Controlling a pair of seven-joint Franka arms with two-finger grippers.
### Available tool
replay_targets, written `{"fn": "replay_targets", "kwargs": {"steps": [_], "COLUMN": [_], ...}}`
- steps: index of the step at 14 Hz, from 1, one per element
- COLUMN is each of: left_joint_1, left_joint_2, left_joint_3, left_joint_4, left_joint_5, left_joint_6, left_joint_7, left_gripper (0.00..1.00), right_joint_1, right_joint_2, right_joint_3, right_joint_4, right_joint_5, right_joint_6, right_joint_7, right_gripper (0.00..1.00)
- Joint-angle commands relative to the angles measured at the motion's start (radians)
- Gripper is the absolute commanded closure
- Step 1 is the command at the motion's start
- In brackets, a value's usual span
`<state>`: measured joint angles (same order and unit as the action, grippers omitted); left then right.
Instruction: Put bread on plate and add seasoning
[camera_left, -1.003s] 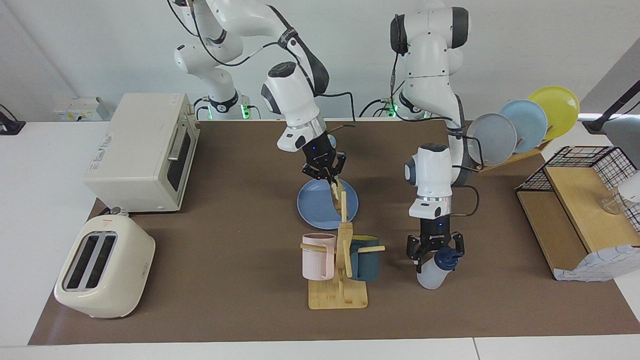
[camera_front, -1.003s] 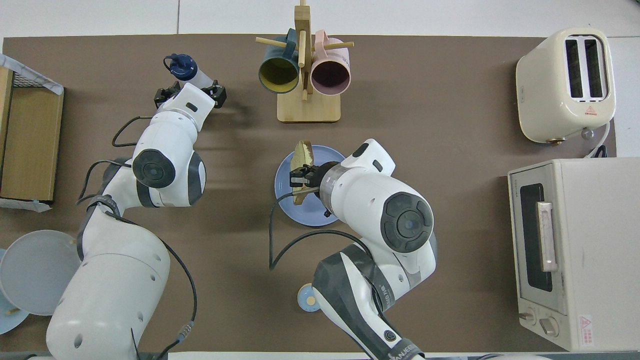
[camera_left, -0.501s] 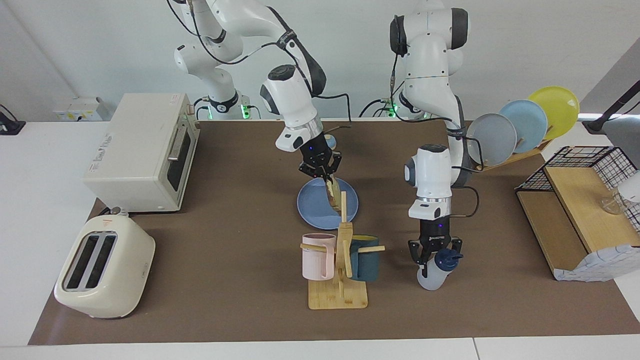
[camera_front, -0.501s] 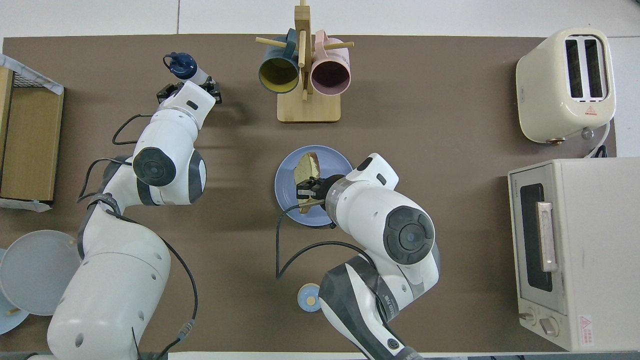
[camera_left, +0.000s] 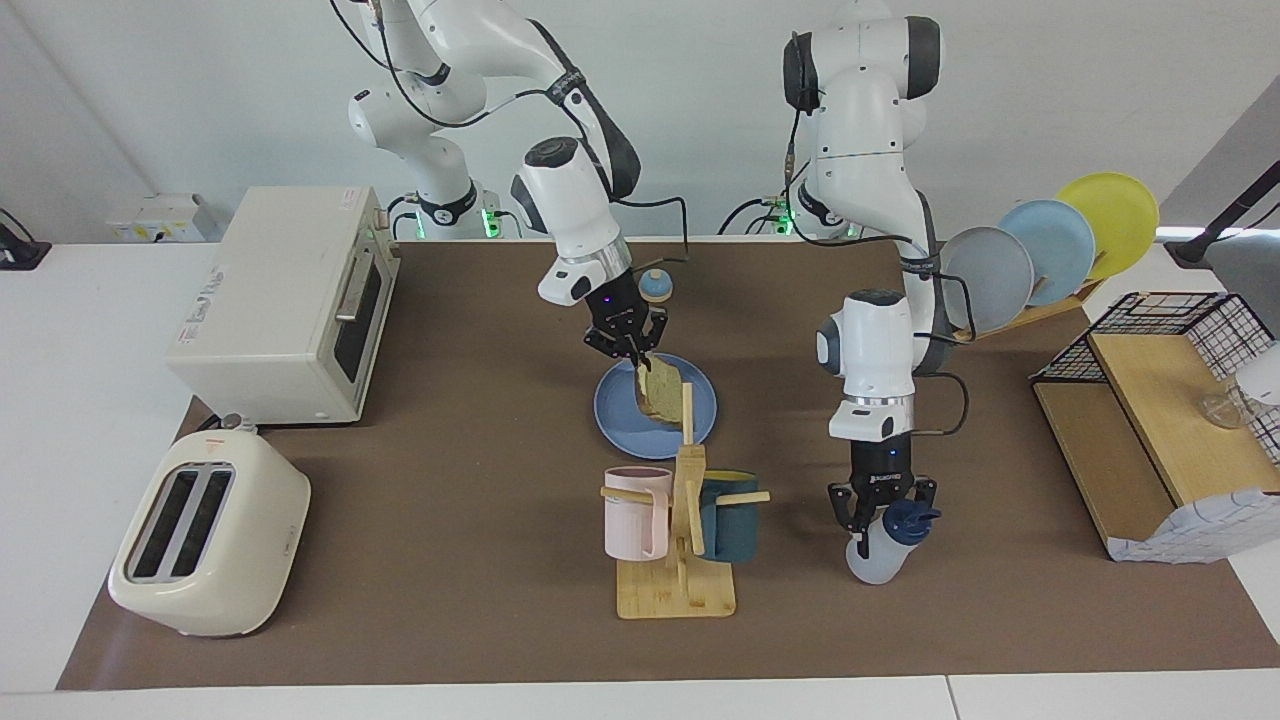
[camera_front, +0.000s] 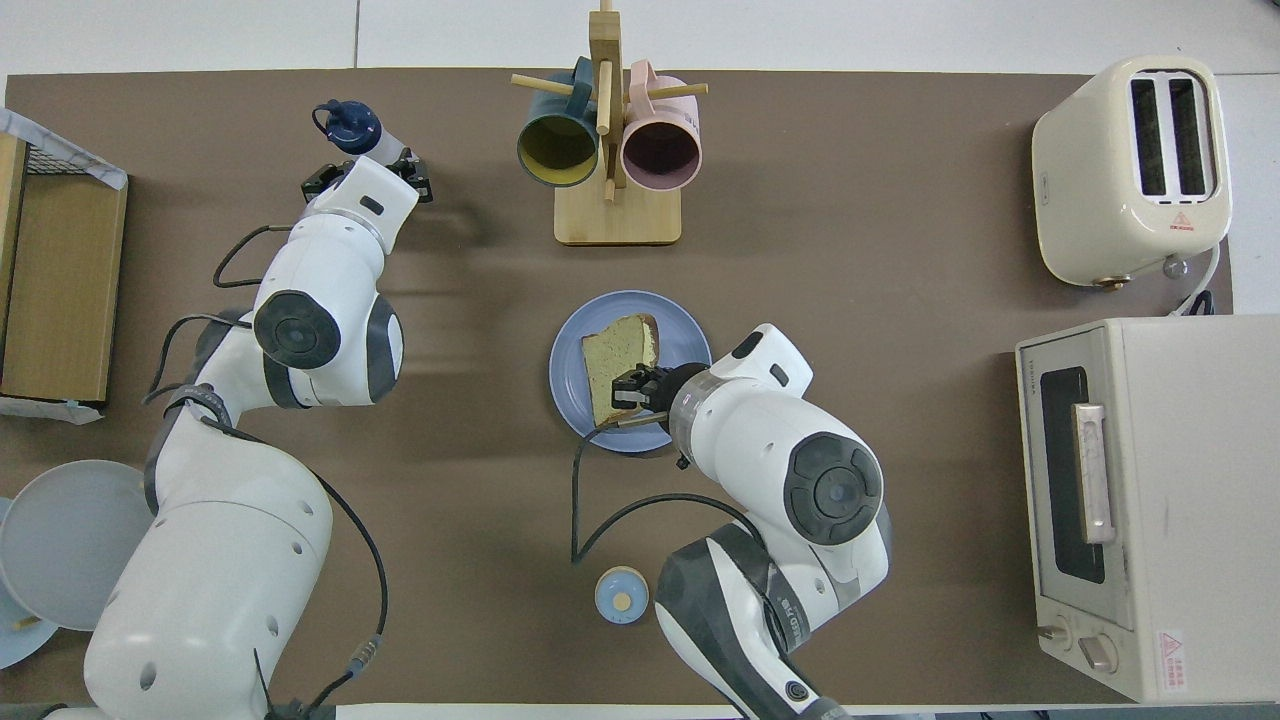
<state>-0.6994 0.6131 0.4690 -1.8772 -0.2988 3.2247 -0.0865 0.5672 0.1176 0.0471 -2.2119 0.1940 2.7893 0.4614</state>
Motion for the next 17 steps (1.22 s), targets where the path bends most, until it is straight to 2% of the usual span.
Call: {"fn": "replay_targets", "kwargs": {"steps": [1, 4, 6, 8, 11, 12, 15, 17], "left_joint_1": [0.004, 0.008, 0.006, 0.004, 0.004, 0.0, -0.052, -0.107], "left_joint_2": [-0.099, -0.2, -0.278, -0.375, -0.511, -0.554, -0.692, -0.748], "left_joint_3": [0.007, 0.008, 0.01, 0.01, 0.011, 0.011, -0.003, -0.007], "left_joint_4": [0.0, -0.006, -0.013, -0.02, -0.039, -0.06, -0.135, -0.187], "left_joint_5": [0.001, 0.001, 0.001, 0.001, 0.003, 0.004, 0.125, 0.162], "left_joint_6": [-0.141, -0.285, -0.424, -0.628, -0.912, -0.954, -1.054, -1.079], "left_joint_7": [0.02, 0.307, 0.419, 0.59, 0.842, 0.878, 0.893, 0.893], "left_gripper": [1.0, 1.0, 1.0, 1.0, 1.0, 1.0, 1.0, 1.0], "right_joint_1": [-0.018, -0.046, -0.079, -0.105, -0.115, -0.11, -0.089, -0.073], "right_joint_2": [-0.018, -0.006, -0.007, -0.007, -0.007, -0.009, -0.013, -0.029], "right_joint_3": [0.004, 0.002, 0.002, 0.002, 0.007, 0.007, 0.01, 0.008], "right_joint_4": [-0.012, 0.037, 0.073, 0.135, 0.143, 0.143, 0.143, 0.147], "right_joint_5": [0.016, 0.004, -0.001, -0.001, 0.018, 0.016, 0.015, 0.015], "right_joint_6": [0.012, -0.005, -0.057, -0.164, -0.188, -0.194, -0.192, -0.197], "right_joint_7": [-0.004, -0.015, -0.044, -0.095, -0.08, -0.081, -0.082, -0.084], "right_gripper": [0.0, 0.0, 0.0, 0.0, 0.0, 0.0, 0.0, 0.0]}}
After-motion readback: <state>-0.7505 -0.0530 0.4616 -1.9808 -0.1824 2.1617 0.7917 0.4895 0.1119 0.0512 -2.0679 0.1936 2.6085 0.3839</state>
